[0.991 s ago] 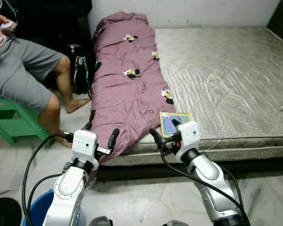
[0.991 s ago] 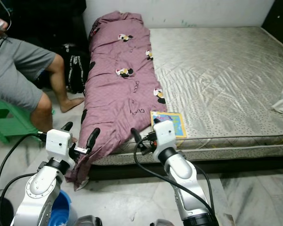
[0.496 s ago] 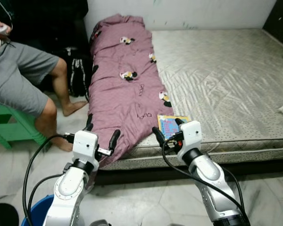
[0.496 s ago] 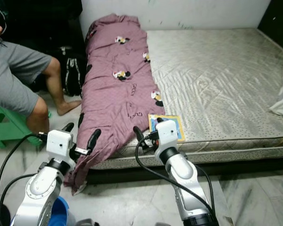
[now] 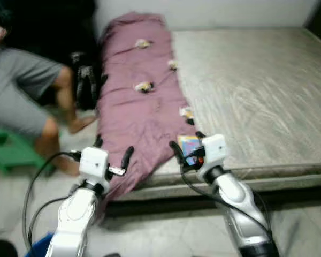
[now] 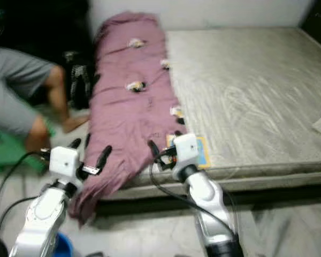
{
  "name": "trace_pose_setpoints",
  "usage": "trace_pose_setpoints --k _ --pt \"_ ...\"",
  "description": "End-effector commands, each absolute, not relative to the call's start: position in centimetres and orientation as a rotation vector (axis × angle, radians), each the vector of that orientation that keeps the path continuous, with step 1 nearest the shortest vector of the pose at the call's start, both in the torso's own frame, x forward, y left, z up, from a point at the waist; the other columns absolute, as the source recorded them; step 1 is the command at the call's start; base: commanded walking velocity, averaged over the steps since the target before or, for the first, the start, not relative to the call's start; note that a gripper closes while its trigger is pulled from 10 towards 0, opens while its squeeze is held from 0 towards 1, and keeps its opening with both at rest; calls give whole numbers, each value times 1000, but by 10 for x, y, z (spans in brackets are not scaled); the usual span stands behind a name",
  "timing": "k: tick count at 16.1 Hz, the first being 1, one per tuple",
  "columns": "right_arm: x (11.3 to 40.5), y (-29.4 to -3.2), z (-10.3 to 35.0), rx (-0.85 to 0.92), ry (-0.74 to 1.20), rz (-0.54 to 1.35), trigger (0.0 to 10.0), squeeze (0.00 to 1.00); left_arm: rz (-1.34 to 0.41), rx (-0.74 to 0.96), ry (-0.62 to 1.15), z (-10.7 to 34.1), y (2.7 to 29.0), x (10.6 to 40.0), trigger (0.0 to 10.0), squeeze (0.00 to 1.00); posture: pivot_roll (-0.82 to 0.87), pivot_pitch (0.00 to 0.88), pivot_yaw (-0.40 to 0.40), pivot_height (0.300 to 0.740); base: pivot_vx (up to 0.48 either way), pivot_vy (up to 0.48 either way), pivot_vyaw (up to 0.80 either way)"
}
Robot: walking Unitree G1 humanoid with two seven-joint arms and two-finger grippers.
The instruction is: Clean up the room
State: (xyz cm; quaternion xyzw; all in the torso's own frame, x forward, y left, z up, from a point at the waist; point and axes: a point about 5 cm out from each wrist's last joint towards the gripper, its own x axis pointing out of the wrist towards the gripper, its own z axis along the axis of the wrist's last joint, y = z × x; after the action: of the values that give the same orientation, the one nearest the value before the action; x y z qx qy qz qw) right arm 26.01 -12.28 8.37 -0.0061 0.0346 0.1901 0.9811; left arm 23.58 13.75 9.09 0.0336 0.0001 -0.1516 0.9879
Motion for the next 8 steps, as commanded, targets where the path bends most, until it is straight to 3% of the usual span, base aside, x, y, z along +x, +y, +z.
trace_pose_setpoints --k 1,8 --pt "264 -117 87 -8 56 392 10000 0 -294 80 3 91 145 233 10000 0 -41 12 -6 740 322 0 0" --pt "268 -119 90 -23 31 370 10000 0 -293 78 3 90 145 233 10000 0 -35 5 -12 740 324 0 0"
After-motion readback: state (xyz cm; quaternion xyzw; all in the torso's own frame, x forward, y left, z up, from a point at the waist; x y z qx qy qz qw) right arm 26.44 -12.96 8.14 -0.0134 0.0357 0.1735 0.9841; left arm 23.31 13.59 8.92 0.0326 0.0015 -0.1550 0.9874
